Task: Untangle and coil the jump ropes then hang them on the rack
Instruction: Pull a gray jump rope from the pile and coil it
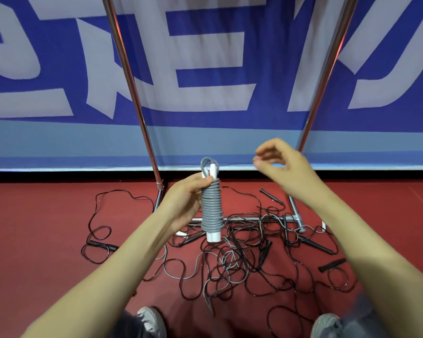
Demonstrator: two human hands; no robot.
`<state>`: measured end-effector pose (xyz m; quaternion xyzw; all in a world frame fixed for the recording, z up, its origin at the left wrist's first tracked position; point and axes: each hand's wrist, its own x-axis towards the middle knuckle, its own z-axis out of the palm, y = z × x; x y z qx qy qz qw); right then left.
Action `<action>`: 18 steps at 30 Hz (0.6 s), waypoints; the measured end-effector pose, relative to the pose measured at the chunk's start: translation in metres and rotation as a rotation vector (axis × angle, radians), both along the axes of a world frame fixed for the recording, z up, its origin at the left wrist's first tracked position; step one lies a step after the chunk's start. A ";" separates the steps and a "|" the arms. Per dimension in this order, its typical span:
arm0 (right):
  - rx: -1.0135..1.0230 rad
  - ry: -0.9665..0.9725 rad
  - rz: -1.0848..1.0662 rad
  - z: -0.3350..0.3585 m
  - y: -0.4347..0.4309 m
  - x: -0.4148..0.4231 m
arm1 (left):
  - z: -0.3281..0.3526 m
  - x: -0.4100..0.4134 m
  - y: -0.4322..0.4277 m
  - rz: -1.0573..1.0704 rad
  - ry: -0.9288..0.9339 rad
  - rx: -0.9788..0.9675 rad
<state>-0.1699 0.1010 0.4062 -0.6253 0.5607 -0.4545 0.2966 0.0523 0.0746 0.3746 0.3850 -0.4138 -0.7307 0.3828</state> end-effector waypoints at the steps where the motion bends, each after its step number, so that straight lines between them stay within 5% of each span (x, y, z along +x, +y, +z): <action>1: 0.069 0.024 0.081 -0.003 0.000 0.003 | 0.001 -0.003 0.002 -0.048 -0.006 -0.009; 5: 0.199 0.165 0.345 -0.023 -0.004 0.016 | 0.003 -0.014 0.007 -0.228 0.082 -0.034; 11: 0.061 0.265 0.299 -0.022 -0.002 0.017 | 0.003 -0.006 0.007 -0.458 0.208 0.000; 15: 0.050 0.519 0.222 -0.022 -0.003 0.003 | -0.002 -0.004 0.005 -0.318 0.169 0.051; 18: 0.074 0.479 0.180 -0.018 0.001 -0.002 | -0.003 -0.003 0.002 -0.194 0.157 0.052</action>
